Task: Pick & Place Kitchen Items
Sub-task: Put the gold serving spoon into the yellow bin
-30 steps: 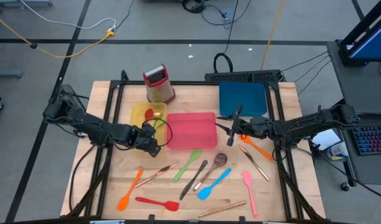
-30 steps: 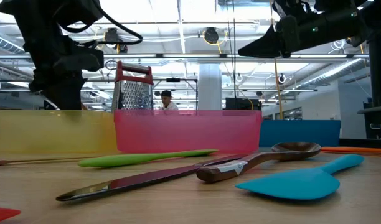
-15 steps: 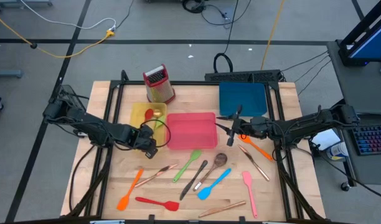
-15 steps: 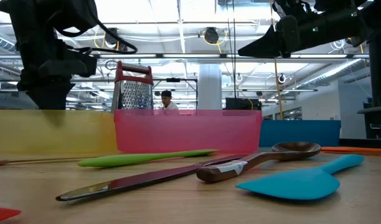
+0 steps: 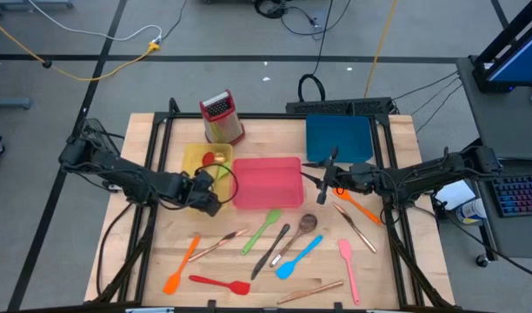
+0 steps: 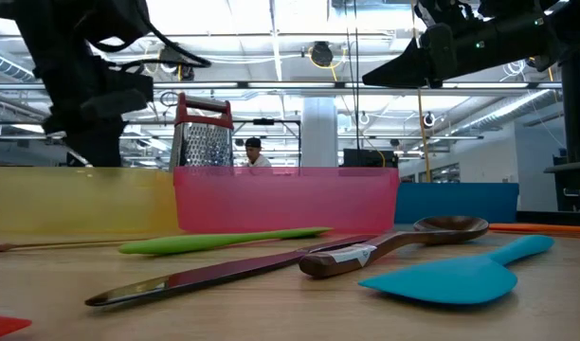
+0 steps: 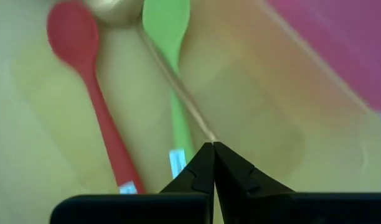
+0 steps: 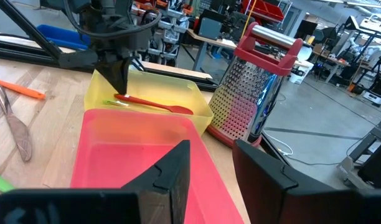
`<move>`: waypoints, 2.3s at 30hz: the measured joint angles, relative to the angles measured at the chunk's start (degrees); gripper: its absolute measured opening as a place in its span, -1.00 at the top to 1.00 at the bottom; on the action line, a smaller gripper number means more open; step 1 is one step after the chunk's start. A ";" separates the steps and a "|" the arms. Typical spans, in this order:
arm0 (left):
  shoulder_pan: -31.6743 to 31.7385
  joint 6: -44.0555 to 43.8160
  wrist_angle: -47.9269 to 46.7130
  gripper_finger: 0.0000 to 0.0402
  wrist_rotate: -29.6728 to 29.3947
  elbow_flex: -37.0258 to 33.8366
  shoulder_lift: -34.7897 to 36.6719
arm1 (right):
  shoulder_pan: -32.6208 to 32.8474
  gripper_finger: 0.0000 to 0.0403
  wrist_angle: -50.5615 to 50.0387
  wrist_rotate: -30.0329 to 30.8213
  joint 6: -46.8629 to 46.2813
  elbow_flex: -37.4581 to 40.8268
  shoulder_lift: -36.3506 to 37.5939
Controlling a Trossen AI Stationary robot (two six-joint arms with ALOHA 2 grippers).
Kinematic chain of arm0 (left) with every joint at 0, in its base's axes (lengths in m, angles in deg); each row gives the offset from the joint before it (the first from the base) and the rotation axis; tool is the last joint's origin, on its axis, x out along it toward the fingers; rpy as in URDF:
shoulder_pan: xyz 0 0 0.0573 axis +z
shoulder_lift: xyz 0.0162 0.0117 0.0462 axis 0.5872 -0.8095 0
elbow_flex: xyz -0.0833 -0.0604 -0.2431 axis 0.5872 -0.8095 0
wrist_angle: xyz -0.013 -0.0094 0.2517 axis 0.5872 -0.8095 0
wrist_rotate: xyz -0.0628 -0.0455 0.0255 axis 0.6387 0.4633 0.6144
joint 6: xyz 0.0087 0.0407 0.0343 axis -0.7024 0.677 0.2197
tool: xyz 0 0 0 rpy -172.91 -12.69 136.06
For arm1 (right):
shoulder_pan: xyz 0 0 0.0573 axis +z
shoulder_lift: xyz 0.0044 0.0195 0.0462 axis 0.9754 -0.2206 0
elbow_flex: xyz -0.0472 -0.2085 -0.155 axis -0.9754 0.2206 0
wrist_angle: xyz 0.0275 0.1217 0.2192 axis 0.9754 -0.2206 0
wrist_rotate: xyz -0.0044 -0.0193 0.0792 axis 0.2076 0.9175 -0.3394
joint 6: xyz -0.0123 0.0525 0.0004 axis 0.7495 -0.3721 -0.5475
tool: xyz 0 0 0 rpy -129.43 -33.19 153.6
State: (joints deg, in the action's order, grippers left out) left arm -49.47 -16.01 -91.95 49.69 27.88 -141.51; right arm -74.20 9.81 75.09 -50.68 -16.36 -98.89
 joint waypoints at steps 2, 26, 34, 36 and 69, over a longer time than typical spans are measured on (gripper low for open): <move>0.28 2.73 2.40 0.98 -0.97 0.00 0.02 | 0.00 0.43 0.02 0.00 -0.01 0.01 0.00; 4.39 10.87 11.02 0.98 0.14 -0.02 -5.82 | 0.00 0.43 -0.01 -0.02 -0.01 0.02 0.02; 4.45 10.03 7.32 0.98 0.66 -0.02 -8.20 | 0.00 0.43 0.00 -0.04 -0.01 -0.01 0.02; 4.46 9.74 4.99 0.98 0.66 -0.02 -8.20 | 0.00 0.43 -0.04 -0.03 -0.01 0.01 0.02; 4.50 6.44 -0.77 0.96 -2.90 -0.03 -7.22 | 0.00 0.43 -0.04 -0.02 -0.01 -0.01 0.02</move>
State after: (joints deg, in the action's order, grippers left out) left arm -44.97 -9.57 -92.72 46.79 27.85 -148.74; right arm -74.20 9.77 75.07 -50.69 -16.36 -98.86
